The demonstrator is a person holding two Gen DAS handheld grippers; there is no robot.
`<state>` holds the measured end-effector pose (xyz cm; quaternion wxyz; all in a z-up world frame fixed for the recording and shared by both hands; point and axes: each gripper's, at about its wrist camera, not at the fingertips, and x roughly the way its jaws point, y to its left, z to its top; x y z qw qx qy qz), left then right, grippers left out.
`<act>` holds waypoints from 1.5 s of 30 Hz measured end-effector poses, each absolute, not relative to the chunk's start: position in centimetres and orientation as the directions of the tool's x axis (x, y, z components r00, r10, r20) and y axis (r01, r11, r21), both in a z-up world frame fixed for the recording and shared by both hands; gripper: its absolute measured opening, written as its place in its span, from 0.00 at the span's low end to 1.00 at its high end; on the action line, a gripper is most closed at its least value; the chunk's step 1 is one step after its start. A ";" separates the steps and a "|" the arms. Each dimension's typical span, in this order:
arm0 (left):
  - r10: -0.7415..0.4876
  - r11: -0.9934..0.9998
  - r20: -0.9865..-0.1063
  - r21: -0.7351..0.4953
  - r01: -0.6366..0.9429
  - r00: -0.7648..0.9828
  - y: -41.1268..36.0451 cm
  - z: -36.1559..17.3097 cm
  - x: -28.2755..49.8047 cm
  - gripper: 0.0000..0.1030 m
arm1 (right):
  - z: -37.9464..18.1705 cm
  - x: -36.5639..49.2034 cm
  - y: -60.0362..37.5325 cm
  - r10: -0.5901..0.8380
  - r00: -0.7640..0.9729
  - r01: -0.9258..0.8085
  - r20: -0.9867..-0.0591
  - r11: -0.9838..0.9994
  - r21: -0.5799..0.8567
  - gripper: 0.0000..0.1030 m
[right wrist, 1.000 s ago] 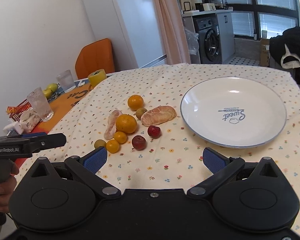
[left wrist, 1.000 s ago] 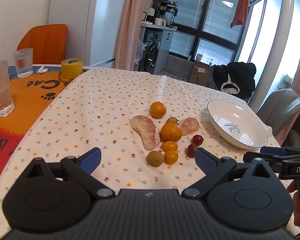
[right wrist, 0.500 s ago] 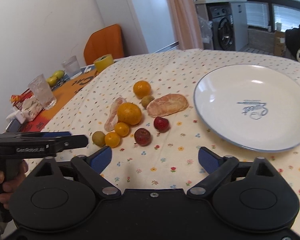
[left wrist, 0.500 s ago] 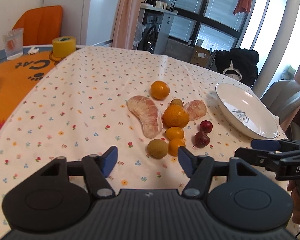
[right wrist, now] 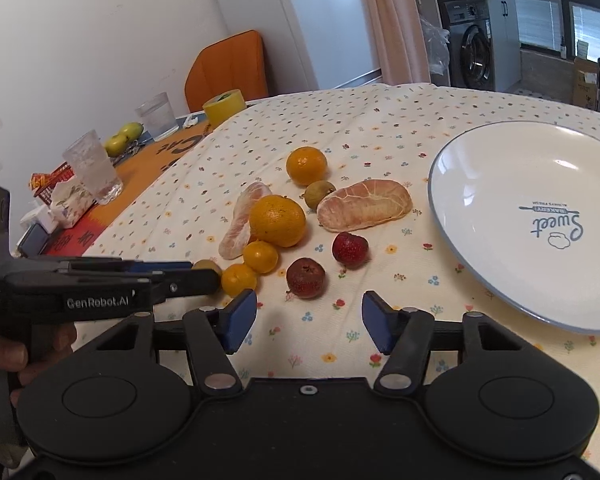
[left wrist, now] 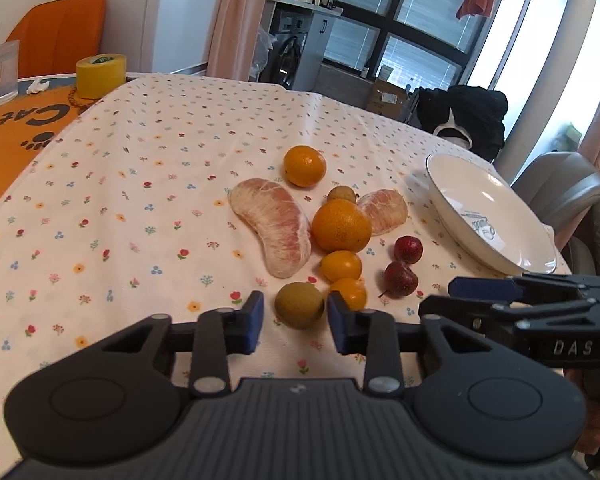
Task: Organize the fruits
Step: 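Grasp the dark red plum with the right tool while the left tool grasps a small olive-green fruit, then carry both fruits over the white plate and open both tools to drop them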
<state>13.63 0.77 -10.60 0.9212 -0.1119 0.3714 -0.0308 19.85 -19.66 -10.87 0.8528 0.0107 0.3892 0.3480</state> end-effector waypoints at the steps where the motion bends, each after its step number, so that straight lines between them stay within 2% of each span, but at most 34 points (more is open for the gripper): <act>1: -0.147 0.972 -0.675 -0.235 -0.021 0.723 0.8 -10.6 13.7 0.26 | -10.9 20.0 -19.6 0.604 0.451 -0.584 -0.657 0.757 0.293 0.52; 4: -0.151 0.971 -0.671 -0.237 -0.017 0.726 1.0 -10.6 13.7 0.25 | -11.2 20.5 -19.2 0.606 0.440 -0.585 -0.663 0.753 0.300 0.43; 11: -0.128 0.973 -0.662 -0.226 -0.034 0.739 1.7 -10.0 13.3 0.25 | -11.4 21.2 -18.4 0.608 0.435 -0.586 -0.664 0.751 0.303 0.41; 13: -0.119 0.974 -0.660 -0.224 -0.044 0.742 1.9 -9.8 13.2 0.25 | -11.5 21.3 -18.2 0.608 0.436 -0.588 -0.664 0.751 0.302 0.38; 15: -0.114 0.972 -0.658 -0.229 -0.054 0.745 2.2 -9.7 13.0 0.25 | -11.6 21.6 -18.1 0.614 0.433 -0.586 -0.660 0.748 0.311 0.28; 18: -0.102 0.971 -0.654 -0.229 -0.067 0.749 2.4 -9.4 12.8 0.25 | -11.7 21.7 -17.9 0.617 0.432 -0.587 -0.658 0.746 0.314 0.22; 27: -0.086 0.971 -0.639 -0.224 -0.078 0.765 1.6 -8.7 12.4 0.25 | -10.4 20.9 -19.7 0.622 0.479 -0.578 -0.620 0.755 0.310 0.22; 45: -0.111 0.984 -0.580 -0.179 0.006 0.807 -3.4 -5.4 13.4 0.25 | -8.5 20.1 -25.4 0.606 0.591 -0.520 -0.532 0.791 0.323 0.22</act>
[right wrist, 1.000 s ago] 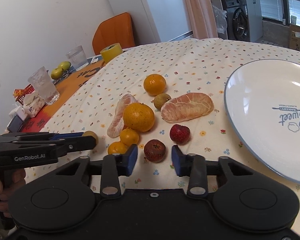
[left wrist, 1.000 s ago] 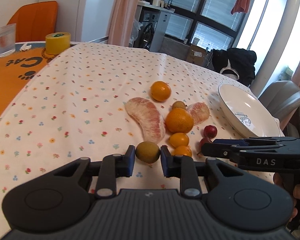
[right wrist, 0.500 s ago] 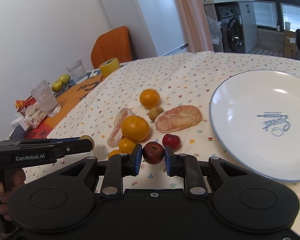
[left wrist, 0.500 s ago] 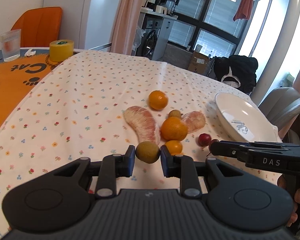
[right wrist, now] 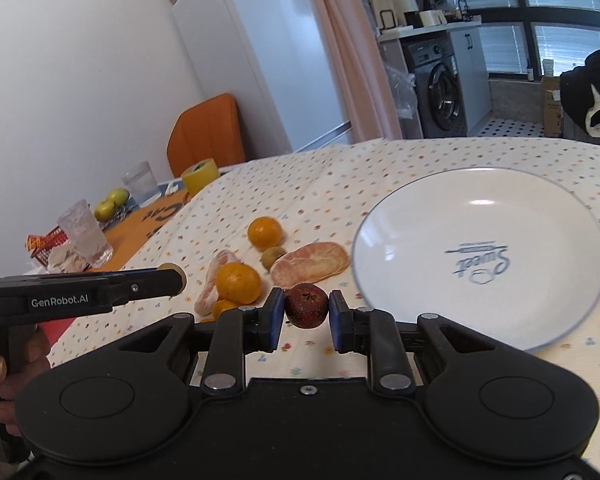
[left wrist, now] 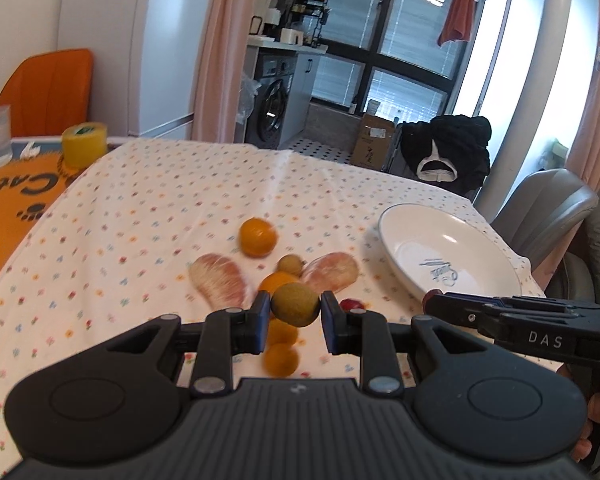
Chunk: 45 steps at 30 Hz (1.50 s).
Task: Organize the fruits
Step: 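Carry both fruits over the white plate and open both tools to drop them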
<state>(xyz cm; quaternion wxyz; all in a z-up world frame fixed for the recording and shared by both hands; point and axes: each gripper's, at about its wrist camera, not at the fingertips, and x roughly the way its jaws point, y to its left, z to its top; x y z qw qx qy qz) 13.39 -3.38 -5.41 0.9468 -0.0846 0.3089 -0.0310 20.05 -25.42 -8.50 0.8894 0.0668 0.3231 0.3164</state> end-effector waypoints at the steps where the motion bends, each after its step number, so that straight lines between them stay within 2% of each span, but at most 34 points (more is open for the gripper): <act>1: -0.111 0.985 -0.577 -0.175 0.010 0.809 -3.7 -5.2 13.5 0.25 | -8.5 20.0 -25.8 0.604 0.595 -0.515 -0.529 0.793 0.326 0.22; 12: -0.139 0.987 -0.556 -0.143 0.071 0.820 -7.1 -4.0 15.0 0.25 | -8.0 20.2 -29.3 0.572 0.661 -0.470 -0.485 0.820 0.326 0.22; 23: -0.189 0.981 -0.554 -0.140 0.133 0.811 -10.3 -4.0 17.5 0.25 | -8.7 21.3 -32.8 0.513 0.709 -0.396 -0.484 0.857 0.329 0.22; 45: -0.271 0.961 -0.641 -0.136 0.240 0.718 -15.8 -7.8 22.8 0.25 | -10.4 23.6 -34.5 0.452 0.725 -0.357 -0.520 0.892 0.279 0.22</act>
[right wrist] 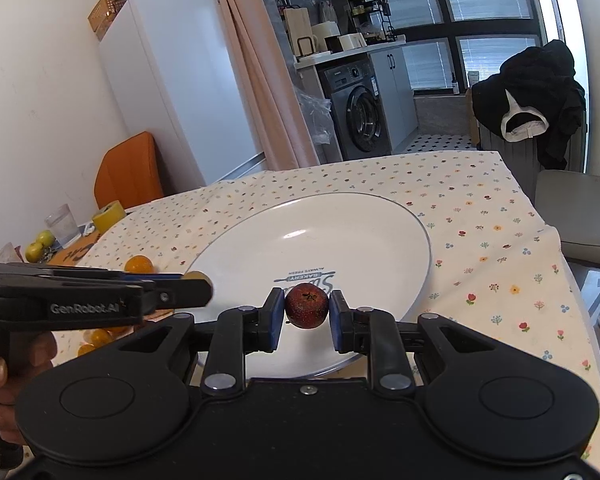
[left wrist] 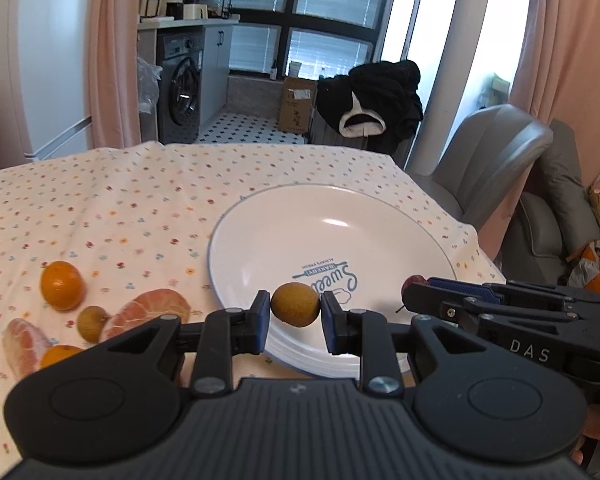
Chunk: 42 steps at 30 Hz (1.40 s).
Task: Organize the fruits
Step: 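Carry both fruits over the white plate and open both tools to drop them, then grasp a red cherry with the right tool while the left tool grasps a small orange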
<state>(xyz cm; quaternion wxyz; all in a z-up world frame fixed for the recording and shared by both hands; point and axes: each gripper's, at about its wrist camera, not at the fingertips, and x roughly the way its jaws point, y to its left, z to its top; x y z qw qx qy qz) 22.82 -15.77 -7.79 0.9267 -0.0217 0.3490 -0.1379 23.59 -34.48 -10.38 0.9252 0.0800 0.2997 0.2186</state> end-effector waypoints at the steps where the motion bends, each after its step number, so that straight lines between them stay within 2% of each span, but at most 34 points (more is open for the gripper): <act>1: -0.271 0.961 -0.645 -0.136 0.241 0.714 -15.9 -8.0 23.0 0.25 | -10.5 23.7 -34.4 0.449 0.723 -0.355 -0.525 0.893 0.275 0.22; 8: -0.280 0.958 -0.669 -0.145 0.248 0.689 -16.1 -9.0 23.9 0.25 | -11.1 24.1 -34.0 0.432 0.716 -0.346 -0.548 0.902 0.259 0.22; 12: -0.282 0.957 -0.675 -0.153 0.245 0.682 -15.9 -9.0 23.8 0.28 | -11.1 24.0 -33.9 0.417 0.720 -0.334 -0.554 0.909 0.250 0.28; 16: -0.282 0.959 -0.662 -0.165 0.231 0.695 -15.2 -8.3 23.1 0.28 | -10.3 23.5 -33.8 0.413 0.730 -0.333 -0.544 0.911 0.244 0.28; 25: -0.245 0.969 -0.642 -0.181 0.167 0.727 -11.5 -6.3 20.1 0.31 | -8.6 21.6 -32.4 0.408 0.751 -0.349 -0.518 0.913 0.212 0.50; 28: -0.217 0.975 -0.636 -0.177 0.134 0.740 -10.1 -5.9 19.1 0.35 | -8.3 21.2 -31.6 0.409 0.751 -0.359 -0.519 0.912 0.200 0.56; 30: -0.208 0.976 -0.628 -0.184 0.117 0.750 -9.2 -5.6 18.4 0.38 | -8.0 21.0 -31.0 0.414 0.749 -0.364 -0.517 0.910 0.201 0.63; 34: -0.169 0.982 -0.616 -0.174 0.076 0.769 -7.5 -5.2 17.0 0.52 | -7.5 20.3 -29.9 0.424 0.755 -0.377 -0.500 0.905 0.199 0.78; 38: -0.131 0.986 -0.613 -0.165 0.036 0.779 -6.2 -4.9 15.9 0.66 | -7.3 20.0 -29.1 0.440 0.747 -0.384 -0.499 0.898 0.216 0.86; 42: -0.079 0.989 -0.599 -0.149 -0.014 0.797 -4.9 -4.6 14.9 0.75 | -7.3 19.8 -28.1 0.463 0.730 -0.407 -0.502 0.885 0.225 0.95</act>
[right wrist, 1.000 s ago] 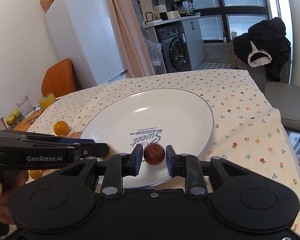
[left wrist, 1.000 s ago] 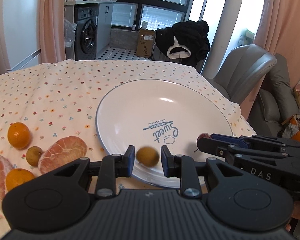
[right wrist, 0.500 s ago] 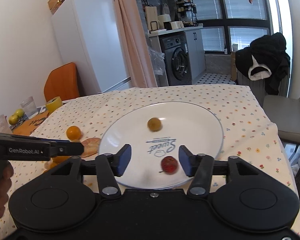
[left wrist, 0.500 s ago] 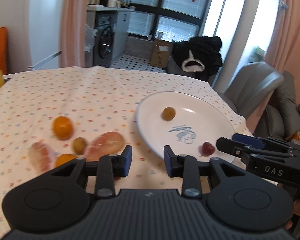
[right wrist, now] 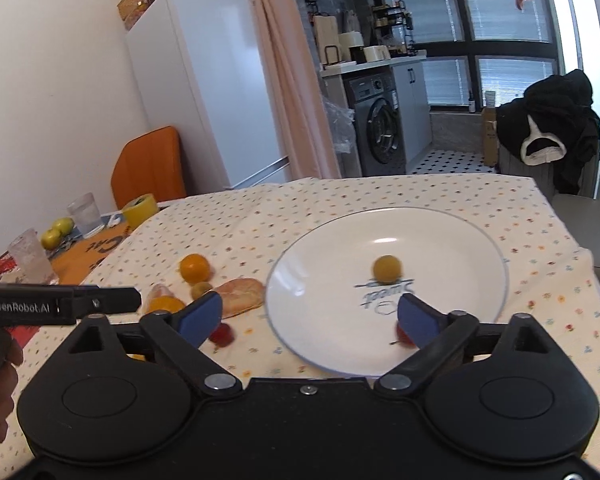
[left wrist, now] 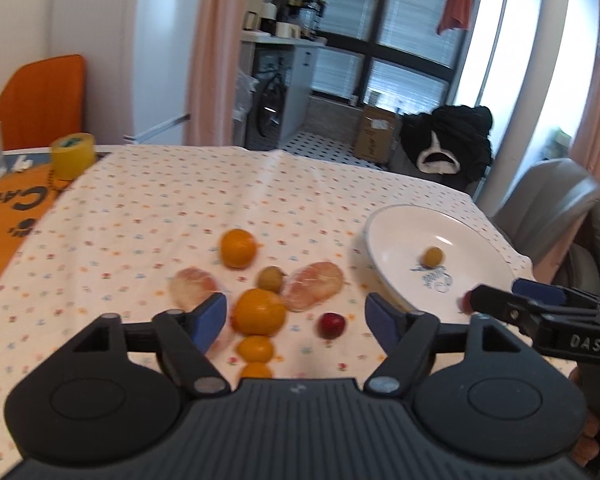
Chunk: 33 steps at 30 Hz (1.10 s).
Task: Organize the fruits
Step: 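Grasp a red cherry with the right tool while the left tool grasps a small orange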
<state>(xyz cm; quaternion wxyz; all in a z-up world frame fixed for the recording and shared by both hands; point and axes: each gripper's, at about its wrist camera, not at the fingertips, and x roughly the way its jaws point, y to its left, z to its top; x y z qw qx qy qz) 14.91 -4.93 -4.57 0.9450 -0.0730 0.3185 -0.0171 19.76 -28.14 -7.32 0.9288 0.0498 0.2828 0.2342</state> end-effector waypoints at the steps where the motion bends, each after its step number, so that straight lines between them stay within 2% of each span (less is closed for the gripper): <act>1: -0.069 0.989 -0.595 -0.148 -0.025 0.800 -4.7 -4.5 14.7 0.77 | -7.3 19.7 -27.9 0.468 0.726 -0.412 -0.504 0.883 0.226 0.96; 7: -0.044 0.985 -0.585 -0.160 -0.062 0.810 -3.3 -4.5 13.3 0.81 | -7.2 19.3 -27.4 0.547 0.694 -0.439 -0.469 0.837 0.326 1.00; 16: -0.046 0.977 -0.591 -0.194 -0.087 0.805 -2.4 -5.7 12.0 0.85 | -7.3 18.8 -25.9 0.527 0.693 -0.443 -0.492 0.850 0.286 1.00; 23: -0.031 0.985 -0.615 -0.155 -0.082 0.788 -2.4 -7.1 11.7 0.85 | -7.6 18.7 -24.9 0.539 0.677 -0.462 -0.501 0.842 0.280 1.00; 30: -0.040 0.983 -0.619 -0.166 -0.081 0.784 -1.8 -8.0 11.6 0.85 | -7.8 18.8 -23.9 0.525 0.678 -0.468 -0.515 0.848 0.249 1.00; 33: -0.032 0.983 -0.620 -0.160 -0.087 0.784 -2.0 -8.3 11.7 0.82 | -8.1 18.8 -23.6 0.533 0.663 -0.481 -0.526 0.841 0.246 1.00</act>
